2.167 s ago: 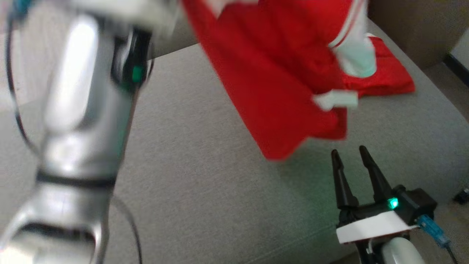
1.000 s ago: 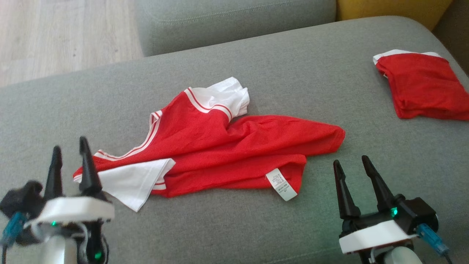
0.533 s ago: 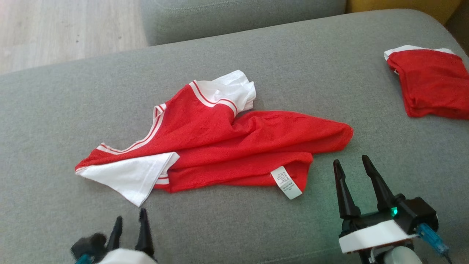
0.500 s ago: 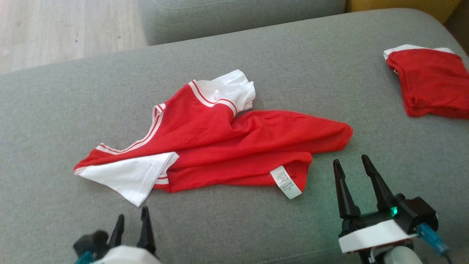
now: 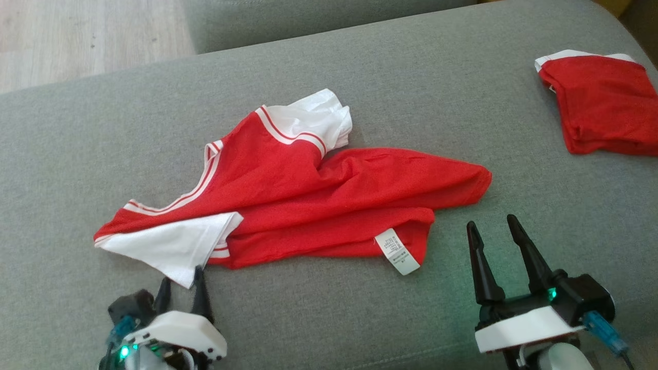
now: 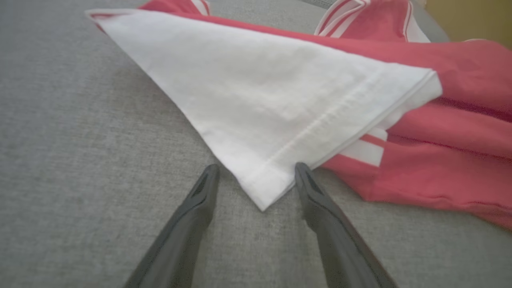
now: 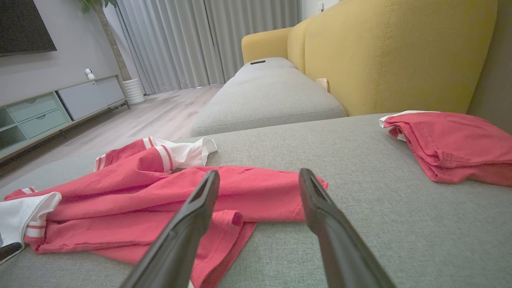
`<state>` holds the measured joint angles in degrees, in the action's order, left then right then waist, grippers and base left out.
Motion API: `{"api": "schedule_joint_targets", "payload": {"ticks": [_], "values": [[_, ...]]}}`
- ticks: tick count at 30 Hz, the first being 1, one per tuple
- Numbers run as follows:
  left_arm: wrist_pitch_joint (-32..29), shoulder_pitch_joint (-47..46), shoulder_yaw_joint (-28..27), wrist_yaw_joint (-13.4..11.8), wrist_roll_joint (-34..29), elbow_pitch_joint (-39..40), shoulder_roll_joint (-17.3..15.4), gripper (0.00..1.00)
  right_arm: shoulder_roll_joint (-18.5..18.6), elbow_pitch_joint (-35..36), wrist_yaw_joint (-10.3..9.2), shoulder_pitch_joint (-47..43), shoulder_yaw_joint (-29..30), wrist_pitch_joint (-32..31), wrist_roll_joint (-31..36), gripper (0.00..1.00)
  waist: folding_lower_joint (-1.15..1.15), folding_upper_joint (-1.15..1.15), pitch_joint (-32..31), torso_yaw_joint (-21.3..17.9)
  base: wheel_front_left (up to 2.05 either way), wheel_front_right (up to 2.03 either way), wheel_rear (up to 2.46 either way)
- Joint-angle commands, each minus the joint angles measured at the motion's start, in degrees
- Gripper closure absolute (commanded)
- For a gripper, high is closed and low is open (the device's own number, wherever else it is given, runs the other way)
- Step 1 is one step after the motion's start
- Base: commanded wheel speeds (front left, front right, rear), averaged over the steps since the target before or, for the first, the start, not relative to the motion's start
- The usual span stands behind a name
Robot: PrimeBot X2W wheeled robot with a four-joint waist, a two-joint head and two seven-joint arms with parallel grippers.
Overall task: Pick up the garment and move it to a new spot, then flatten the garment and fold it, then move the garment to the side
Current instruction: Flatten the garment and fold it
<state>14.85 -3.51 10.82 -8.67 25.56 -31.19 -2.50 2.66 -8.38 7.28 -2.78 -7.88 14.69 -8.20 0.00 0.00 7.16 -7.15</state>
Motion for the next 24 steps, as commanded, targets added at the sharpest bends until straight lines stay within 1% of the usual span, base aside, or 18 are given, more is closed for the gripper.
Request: {"api": "schedule_joint_targets", "payload": {"ticks": [1,2,3,4,5,9,12,16,18,21,22,24], "values": [[0.15,-1.2,-2.06,-0.67,-0.42,-0.3,-0.38,0.24,0.21,1.69,0.21,2.23,-1.3,0.31,0.27,0.0,0.0,0.0,-0.08,-0.05,0.0,0.0,0.0],[0.15,-1.34,-2.17,-0.7,-0.53,-0.76,-0.38,0.53,0.21,1.67,0.21,2.25,-1.32,0.31,0.2,0.0,0.0,0.0,-0.12,-0.09,0.0,0.0,0.0],[0.15,-1.43,-2.09,-0.69,-0.75,-1.42,-0.38,0.68,0.21,1.67,0.21,2.27,-1.35,0.31,0.14,0.0,0.0,0.0,-0.17,-0.11,0.0,0.0,0.0],[0.15,-1.49,-2.01,-0.57,-0.84,-1.99,-0.38,0.87,0.21,1.67,0.21,2.27,-1.36,0.31,0.09,0.0,0.0,0.0,-0.23,-0.09,0.0,0.0,0.0],[0.15,-1.49,-1.84,-0.43,-0.9,-2.66,-0.38,1.0,0.21,1.68,0.21,2.25,-1.35,0.31,0.05,0.0,0.0,0.0,-0.3,-0.05,0.0,0.0,0.0],[0.15,-1.52,-0.76,0.59,-1.53,-5.0,-0.38,1.0,0.21,1.7,0.21,2.01,-1.04,0.31,0.02,0.0,0.0,0.0,-0.57,0.43,0.0,0.0,0.0],[0.15,-1.36,-1.06,1.14,-2.7,-3.42,-0.84,1.0,0.21,1.7,0.21,1.77,-0.83,0.31,-0.01,0.0,0.0,0.0,-0.69,1.07,0.0,0.0,0.0],[0.15,0.46,-3.48,0.36,-4.74,3.04,-1.96,1.0,0.21,-0.22,0.21,1.18,-1.14,0.31,0.19,0.0,0.0,0.0,-0.76,2.28,0.0,0.0,0.0],[0.15,1.8,-5.34,0.14,-4.99,7.01,-2.51,1.0,0.31,-2.14,0.21,1.11,-2.33,0.31,-0.21,0.0,0.0,0.0,-0.71,2.87,0.0,0.0,0.0],[0.15,3.48,-8.17,0.4,-5.04,12.71,-3.72,1.0,0.98,-5.09,0.21,1.48,-4.03,0.31,-1.02,0.0,0.0,0.0,-0.52,3.76,0.0,0.0,0.0],[0.15,3.48,-8.17,0.4,-5.04,12.71,-3.72,1.0,0.98,-5.09,0.21,1.48,-4.03,0.31,-1.02,0.0,0.0,0.0,-0.52,3.76,0.0,0.0,0.0],[0.15,4.17,-9.75,0.91,-4.63,15.74,-4.21,1.0,1.52,-6.34,0.21,2.02,-4.82,0.31,-1.62,0.0,0.0,0.0,-0.51,4.32,0.0,0.0,0.0]]}}
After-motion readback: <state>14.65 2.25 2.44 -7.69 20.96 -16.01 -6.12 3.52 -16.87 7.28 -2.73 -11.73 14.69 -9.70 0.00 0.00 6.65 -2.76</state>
